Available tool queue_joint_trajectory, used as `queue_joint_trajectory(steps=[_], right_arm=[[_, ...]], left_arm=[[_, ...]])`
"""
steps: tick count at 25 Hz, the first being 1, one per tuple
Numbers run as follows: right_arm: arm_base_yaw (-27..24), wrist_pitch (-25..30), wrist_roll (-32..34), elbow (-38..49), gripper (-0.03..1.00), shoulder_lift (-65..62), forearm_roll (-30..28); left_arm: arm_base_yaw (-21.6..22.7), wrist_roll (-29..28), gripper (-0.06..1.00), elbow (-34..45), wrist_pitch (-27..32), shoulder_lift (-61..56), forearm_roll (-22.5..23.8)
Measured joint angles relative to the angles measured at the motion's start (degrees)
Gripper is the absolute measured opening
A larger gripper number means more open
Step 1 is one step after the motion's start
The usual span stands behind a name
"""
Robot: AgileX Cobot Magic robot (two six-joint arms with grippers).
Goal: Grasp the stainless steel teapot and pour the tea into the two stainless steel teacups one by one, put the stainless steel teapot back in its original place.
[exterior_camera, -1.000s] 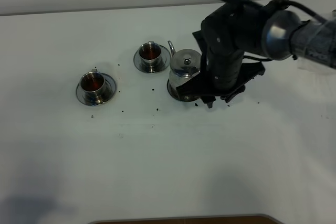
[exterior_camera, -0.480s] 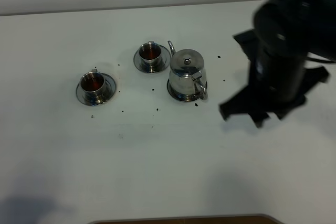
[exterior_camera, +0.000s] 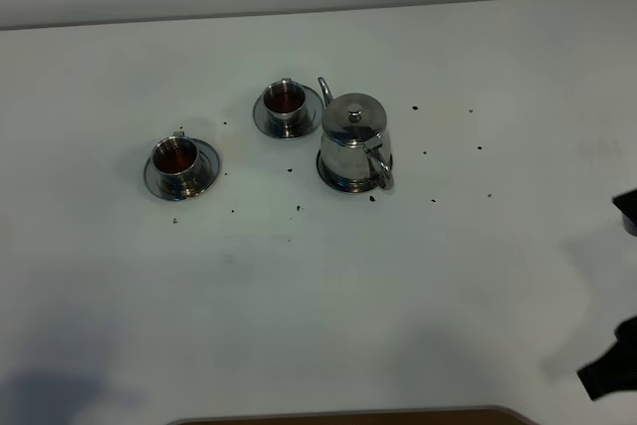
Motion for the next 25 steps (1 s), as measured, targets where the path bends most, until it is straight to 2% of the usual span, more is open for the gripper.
queue_joint_trajectory(steps=[5, 10, 22, 25], right_arm=[[0.0, -1.24, -2.17, 7.43, 0.38, -14.33, 1.32], [0.0, -3.82, -2.41, 8.95, 0.38, -24.25, 1.25], [-0.07, -4.04, -2.51, 8.95, 0.38, -27.5, 1.2], [-3.67, -4.04, -2.41, 8.95, 0.38, -28.66, 1.08]], left_arm=[[0.0, 0.0, 0.39, 0.0, 0.0, 0.0, 0.0], [0.0, 0.0, 0.39, 0.0, 0.0, 0.0, 0.0], [0.0, 0.0, 0.39, 0.0, 0.0, 0.0, 0.0], [0.0, 0.0, 0.39, 0.0, 0.0, 0.0, 0.0]])
